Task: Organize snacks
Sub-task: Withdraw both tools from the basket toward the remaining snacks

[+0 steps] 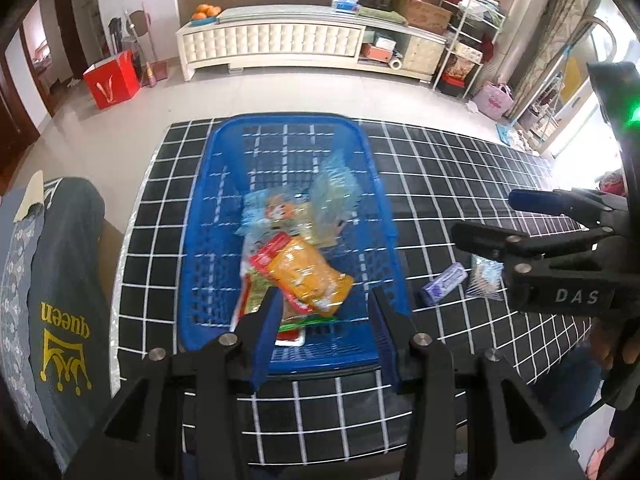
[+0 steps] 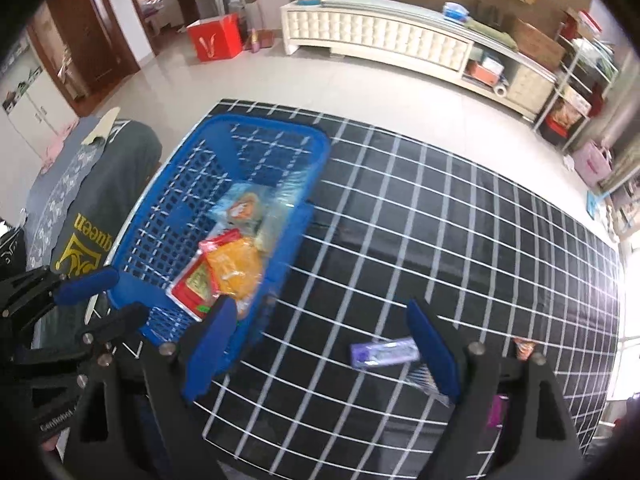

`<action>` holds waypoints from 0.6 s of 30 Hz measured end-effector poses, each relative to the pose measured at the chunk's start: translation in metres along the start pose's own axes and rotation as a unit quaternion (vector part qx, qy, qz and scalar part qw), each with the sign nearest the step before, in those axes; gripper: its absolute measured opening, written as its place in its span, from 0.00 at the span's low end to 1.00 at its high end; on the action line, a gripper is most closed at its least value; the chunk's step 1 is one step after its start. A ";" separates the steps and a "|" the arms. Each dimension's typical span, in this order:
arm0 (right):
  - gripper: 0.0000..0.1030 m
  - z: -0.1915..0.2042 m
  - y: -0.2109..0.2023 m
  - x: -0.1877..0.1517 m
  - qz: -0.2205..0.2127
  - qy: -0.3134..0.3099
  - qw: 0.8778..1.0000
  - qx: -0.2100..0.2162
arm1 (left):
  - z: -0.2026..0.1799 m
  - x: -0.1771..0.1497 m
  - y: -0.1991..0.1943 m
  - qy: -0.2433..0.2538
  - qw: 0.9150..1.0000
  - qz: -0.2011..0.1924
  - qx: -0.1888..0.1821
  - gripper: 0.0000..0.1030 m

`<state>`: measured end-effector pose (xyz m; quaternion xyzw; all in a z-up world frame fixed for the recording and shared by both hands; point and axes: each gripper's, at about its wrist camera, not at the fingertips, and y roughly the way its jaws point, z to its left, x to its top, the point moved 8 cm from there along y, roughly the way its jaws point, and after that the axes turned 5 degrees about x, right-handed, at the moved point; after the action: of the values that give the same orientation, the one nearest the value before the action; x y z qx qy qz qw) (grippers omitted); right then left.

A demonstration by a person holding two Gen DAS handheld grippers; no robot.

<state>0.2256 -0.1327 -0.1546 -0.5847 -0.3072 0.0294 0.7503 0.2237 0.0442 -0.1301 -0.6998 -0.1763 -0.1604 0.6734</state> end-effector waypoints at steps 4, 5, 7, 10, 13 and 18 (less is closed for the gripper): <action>0.87 -0.031 -0.016 -0.009 -0.008 0.022 1.000 -0.011 | -0.022 0.008 -0.004 0.004 1.000 -0.013 -0.012 0.55; 0.87 -0.040 -0.021 -0.012 -0.010 0.030 0.999 -0.014 | -0.029 0.009 -0.004 0.004 1.000 -0.013 -0.018 0.55; 0.87 -0.059 -0.030 -0.018 -0.014 0.045 0.999 -0.019 | -0.041 0.012 -0.003 0.005 0.999 -0.010 -0.030 0.61; 0.87 -0.086 -0.039 -0.029 -0.017 0.066 0.997 -0.023 | -0.063 0.017 -0.001 0.013 0.999 -0.008 -0.045 0.64; 0.87 -0.110 -0.046 -0.041 -0.017 0.088 0.996 -0.025 | -0.086 0.019 0.002 0.024 0.998 -0.002 -0.061 0.65; 0.87 -0.150 -0.047 -0.065 -0.009 0.126 0.992 -0.023 | -0.131 0.019 0.015 0.055 0.996 0.013 -0.074 0.69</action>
<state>0.2323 -0.3024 -0.1594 -0.5985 -0.2157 -0.0582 0.7693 0.2489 -0.0862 -0.1293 -0.7400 -0.1176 -0.2027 0.6305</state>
